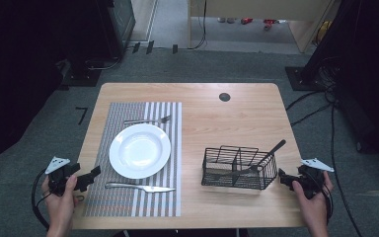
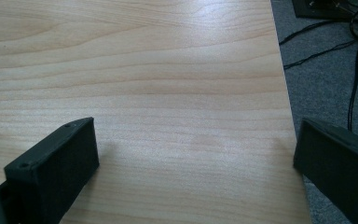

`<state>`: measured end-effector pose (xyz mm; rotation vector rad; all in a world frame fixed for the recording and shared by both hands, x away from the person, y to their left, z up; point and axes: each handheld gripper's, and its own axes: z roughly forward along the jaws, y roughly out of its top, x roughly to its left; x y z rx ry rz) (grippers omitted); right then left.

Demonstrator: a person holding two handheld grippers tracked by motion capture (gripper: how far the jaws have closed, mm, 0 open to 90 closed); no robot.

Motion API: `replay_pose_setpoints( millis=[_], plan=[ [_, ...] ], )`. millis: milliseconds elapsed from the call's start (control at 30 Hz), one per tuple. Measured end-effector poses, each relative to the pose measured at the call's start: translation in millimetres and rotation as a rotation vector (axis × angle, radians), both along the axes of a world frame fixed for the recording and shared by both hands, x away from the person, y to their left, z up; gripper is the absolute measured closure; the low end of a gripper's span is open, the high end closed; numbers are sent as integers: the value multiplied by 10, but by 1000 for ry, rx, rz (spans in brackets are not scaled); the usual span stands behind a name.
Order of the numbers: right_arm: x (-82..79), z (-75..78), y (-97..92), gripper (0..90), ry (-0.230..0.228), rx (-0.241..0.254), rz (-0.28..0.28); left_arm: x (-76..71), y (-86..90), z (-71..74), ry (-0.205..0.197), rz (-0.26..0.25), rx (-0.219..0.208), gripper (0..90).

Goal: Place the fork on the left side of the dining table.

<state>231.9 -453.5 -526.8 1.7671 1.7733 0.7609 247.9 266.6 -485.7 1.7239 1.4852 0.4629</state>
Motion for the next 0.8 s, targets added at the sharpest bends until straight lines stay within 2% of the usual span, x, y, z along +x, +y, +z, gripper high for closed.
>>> replay_pose_setpoints(
  millis=[133,233,433,533,600,700,800],
  plan=[
    [0,0,0,0,0,0,0,-58,-13,-35,-1,-8,37,137],
    [0,0,0,0,0,0,0,-83,-34,-61,-20,-5,78,137],
    [0,0,0,0,0,0,0,-77,-87,-211,19,-3,117,137],
    [0,0,-1,0,0,0,0,-86,-147,-281,38,-20,133,130],
    [1,0,-2,0,-1,-1,1,-100,-195,-303,23,-24,172,128],
    [0,0,-1,0,-1,1,0,-102,-218,-318,7,-24,181,132],
    [1,0,-1,0,-1,-1,0,-95,-225,-320,8,-17,193,133]
  ],
)
